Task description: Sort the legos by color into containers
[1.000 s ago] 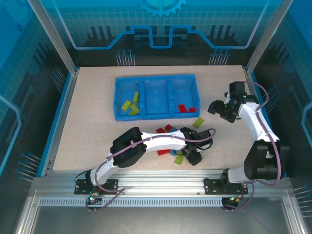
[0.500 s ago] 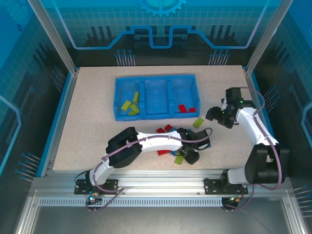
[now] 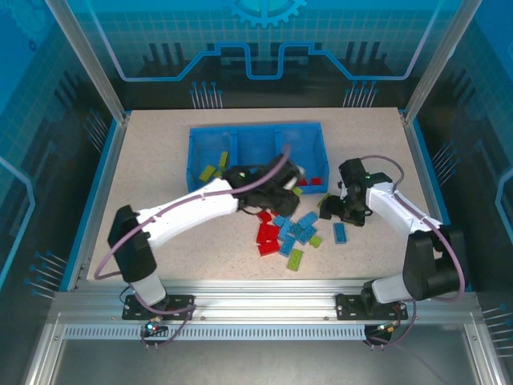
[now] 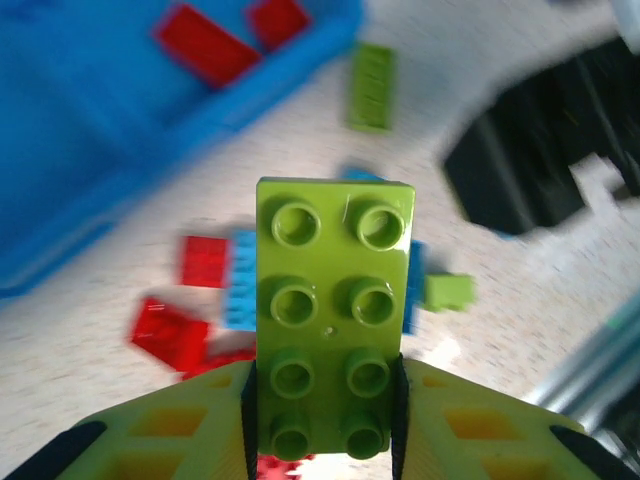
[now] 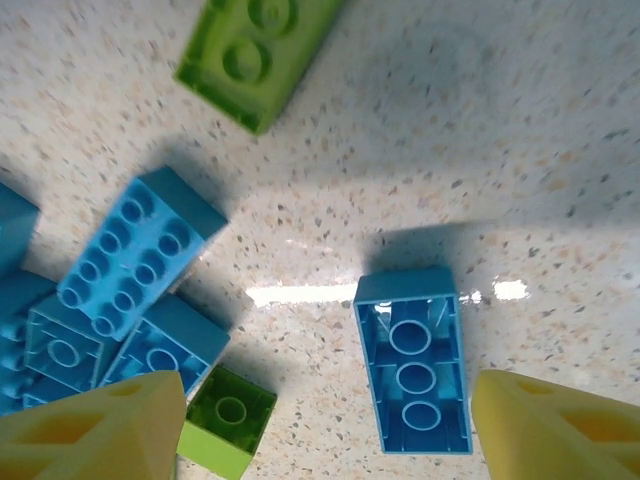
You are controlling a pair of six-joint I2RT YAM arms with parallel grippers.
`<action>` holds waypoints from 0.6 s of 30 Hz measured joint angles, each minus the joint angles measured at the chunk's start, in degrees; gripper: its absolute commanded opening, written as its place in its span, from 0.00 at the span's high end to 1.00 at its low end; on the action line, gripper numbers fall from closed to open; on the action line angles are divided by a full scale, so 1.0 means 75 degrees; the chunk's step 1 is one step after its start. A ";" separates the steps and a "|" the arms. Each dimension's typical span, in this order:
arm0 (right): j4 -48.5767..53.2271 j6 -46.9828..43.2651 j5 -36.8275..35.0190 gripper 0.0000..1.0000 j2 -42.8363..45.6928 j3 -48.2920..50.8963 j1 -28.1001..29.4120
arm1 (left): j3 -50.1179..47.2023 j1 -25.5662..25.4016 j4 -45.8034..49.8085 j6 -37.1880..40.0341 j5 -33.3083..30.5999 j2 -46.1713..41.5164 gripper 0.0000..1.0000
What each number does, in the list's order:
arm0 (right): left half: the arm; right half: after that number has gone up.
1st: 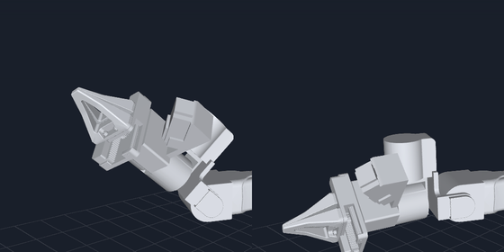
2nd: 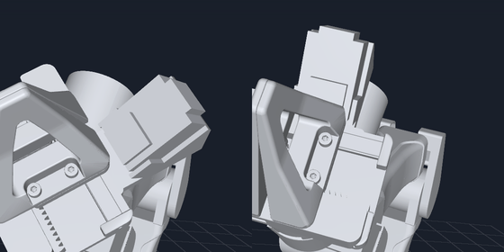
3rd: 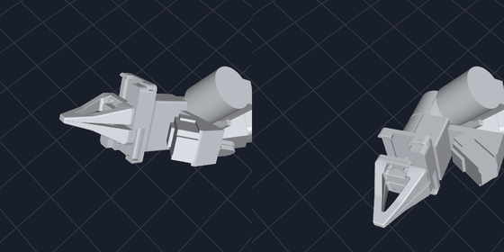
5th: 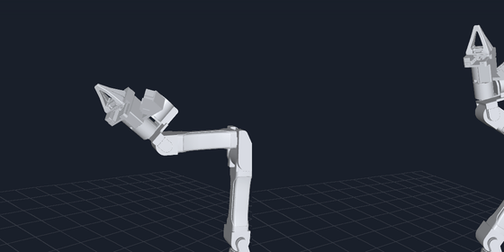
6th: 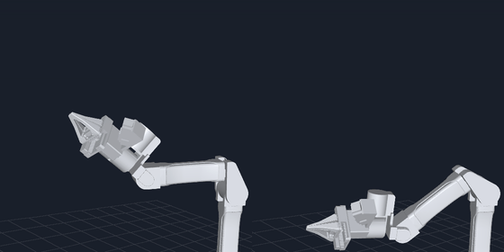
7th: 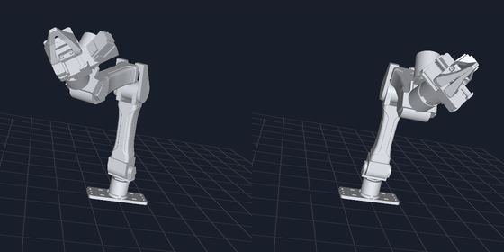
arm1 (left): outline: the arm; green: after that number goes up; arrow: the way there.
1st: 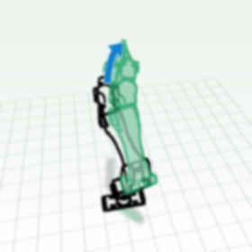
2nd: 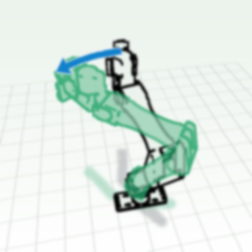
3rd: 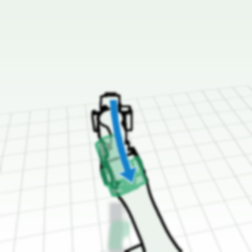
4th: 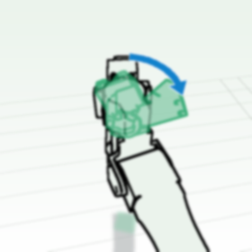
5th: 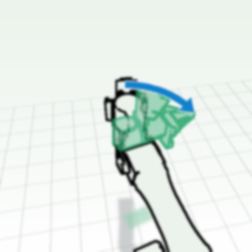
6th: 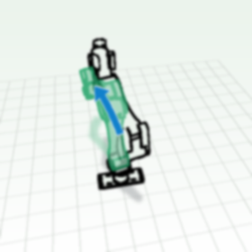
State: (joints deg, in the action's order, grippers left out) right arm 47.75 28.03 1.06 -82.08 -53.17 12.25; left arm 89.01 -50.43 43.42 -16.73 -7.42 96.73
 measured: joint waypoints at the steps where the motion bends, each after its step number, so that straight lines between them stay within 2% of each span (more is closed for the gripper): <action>1: 0.0023 0.0029 -0.0041 0.23 -0.0102 0.0052 0.0093 | -0.0140 0.0382 0.0006 -0.0050 -0.0029 -0.0207 0.62; 7: -0.0003 0.0216 -0.0149 0.24 -0.0478 0.0475 0.0233 | -0.0522 0.2640 0.0009 -0.0265 -0.0041 -0.0810 0.62; 10: 0.0003 0.0289 -0.0286 0.25 -0.0580 0.0644 0.0265 | -0.0525 0.3442 0.0003 -0.0367 0.0023 -0.0825 0.62; 13: -0.0006 0.0297 -0.0353 0.25 -0.0714 0.0691 0.0268 | -0.0525 0.3914 -0.0003 -0.0440 0.0306 -0.0699 0.62; 18: -0.0099 0.0294 -0.0408 0.26 -0.0781 0.0839 0.0280 | -0.0624 0.4278 -0.0125 -0.0685 0.0676 -0.0111 0.63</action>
State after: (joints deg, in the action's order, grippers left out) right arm 47.00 30.24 -2.00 -87.94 -46.87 14.35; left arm 84.33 -18.35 42.48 -21.87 -2.35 95.90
